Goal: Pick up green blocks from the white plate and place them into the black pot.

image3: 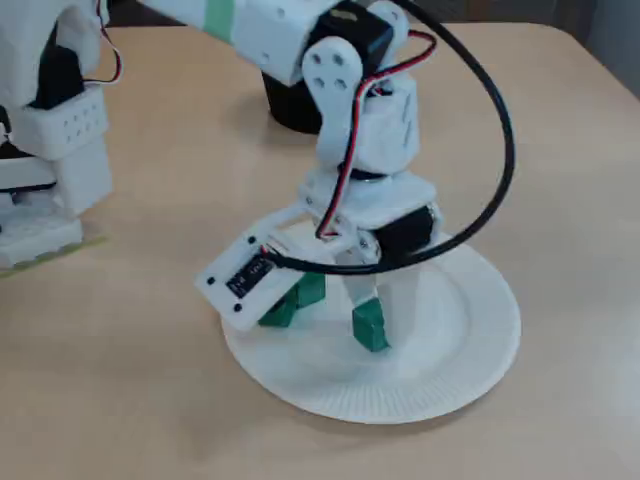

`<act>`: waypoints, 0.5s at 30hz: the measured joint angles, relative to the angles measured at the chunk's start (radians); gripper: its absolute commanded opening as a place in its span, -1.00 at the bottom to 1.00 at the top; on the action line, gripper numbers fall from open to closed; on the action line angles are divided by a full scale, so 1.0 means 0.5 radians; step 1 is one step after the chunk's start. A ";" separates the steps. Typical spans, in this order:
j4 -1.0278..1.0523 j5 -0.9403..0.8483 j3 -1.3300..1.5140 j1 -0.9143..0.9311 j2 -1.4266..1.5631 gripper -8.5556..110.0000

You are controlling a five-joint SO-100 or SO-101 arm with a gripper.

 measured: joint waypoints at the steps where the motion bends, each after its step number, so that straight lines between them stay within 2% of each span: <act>1: -0.021 -0.006 0.000 -0.003 0.000 -0.90; 6: -0.181 -0.074 0.000 -0.058 0.058 -0.90; 9: -0.295 -0.187 0.000 -0.132 0.291 -0.90; 15: -0.374 -0.405 0.021 -0.568 0.942 -0.90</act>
